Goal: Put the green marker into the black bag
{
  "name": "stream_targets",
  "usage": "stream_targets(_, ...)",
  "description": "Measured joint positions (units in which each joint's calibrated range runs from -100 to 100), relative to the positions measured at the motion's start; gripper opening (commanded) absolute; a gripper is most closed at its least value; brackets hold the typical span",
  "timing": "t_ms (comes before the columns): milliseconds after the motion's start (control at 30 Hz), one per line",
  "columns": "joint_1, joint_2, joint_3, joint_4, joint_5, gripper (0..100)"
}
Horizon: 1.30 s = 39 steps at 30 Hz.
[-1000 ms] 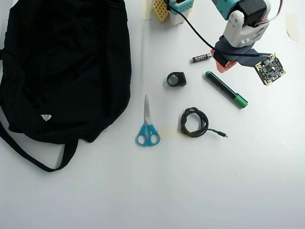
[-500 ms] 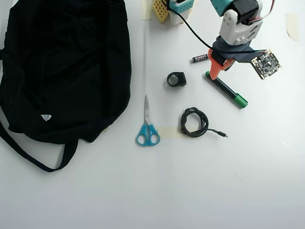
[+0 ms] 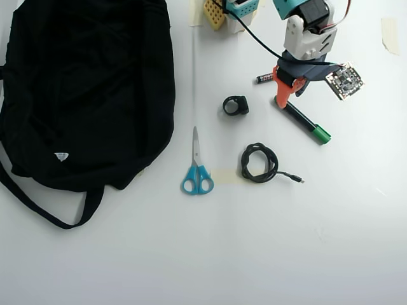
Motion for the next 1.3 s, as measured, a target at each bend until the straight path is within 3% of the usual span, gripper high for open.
stream_targets(467, -4.2, 0.0, 0.2, 0.0, -3.4, 17)
stream_targets(867, -4.2, 3.1, 0.2, 4.7, -3.2, 34)
stream_targets(1300, -4.2, 11.9, -9.8, 13.3, -1.0, 34)
